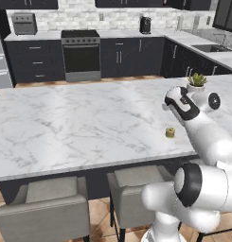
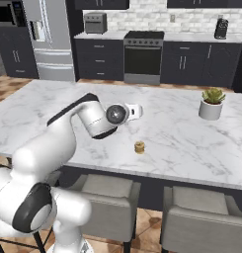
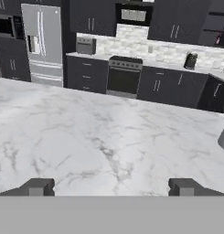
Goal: Get the candle and the wine from the cabinet and move them to the dining counter.
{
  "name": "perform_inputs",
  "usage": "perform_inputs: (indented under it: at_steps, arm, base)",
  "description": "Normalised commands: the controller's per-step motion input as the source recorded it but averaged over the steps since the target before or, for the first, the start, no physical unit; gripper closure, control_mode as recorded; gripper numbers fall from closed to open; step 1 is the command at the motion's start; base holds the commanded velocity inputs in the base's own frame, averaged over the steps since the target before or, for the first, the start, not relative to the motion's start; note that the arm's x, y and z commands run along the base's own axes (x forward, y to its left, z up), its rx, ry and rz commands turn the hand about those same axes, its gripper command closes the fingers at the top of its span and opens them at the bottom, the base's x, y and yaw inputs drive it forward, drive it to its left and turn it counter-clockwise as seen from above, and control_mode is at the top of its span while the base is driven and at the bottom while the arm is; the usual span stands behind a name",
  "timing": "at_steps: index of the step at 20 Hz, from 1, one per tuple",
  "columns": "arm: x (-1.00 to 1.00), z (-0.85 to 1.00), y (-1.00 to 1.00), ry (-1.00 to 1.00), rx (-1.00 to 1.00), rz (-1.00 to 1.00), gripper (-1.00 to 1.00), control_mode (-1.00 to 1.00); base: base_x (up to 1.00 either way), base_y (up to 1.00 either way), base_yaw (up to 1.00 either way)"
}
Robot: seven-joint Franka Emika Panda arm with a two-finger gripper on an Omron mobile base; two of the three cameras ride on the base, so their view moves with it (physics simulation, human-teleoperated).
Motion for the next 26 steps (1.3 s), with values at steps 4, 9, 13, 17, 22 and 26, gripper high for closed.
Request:
perform_inputs:
  at_steps: [4,9,13,17,22,26]
  arm:
    - [-0.9,0.59,0.3,0.0,0.0,-0.34,-1.0,-1.0]
    - [-0.93,0.79,0.15,0.02,0.01,-0.3,-1.0,-1.0]
    - [-0.82,0.93,0.08,0.1,0.0,-0.23,-1.0,-1.0]
    - [-0.76,0.78,0.0,0.17,0.07,-0.12,-1.0,-1.0]
    - [-0.75,0.33,-0.01,0.16,0.1,-0.01,-1.0,-1.0]
    - [-0.61,0.08,0.04,0.13,0.13,0.03,-1.0,-1.0]
  base:
    - [0.0,0.0,0.0]
    - [0.0,0.0,0.0]
    - [0.0,0.0,0.0]
    - [0.0,0.0,0.0]
    - [0.0,0.0,0.0]
    - [0.0,0.0,0.0]
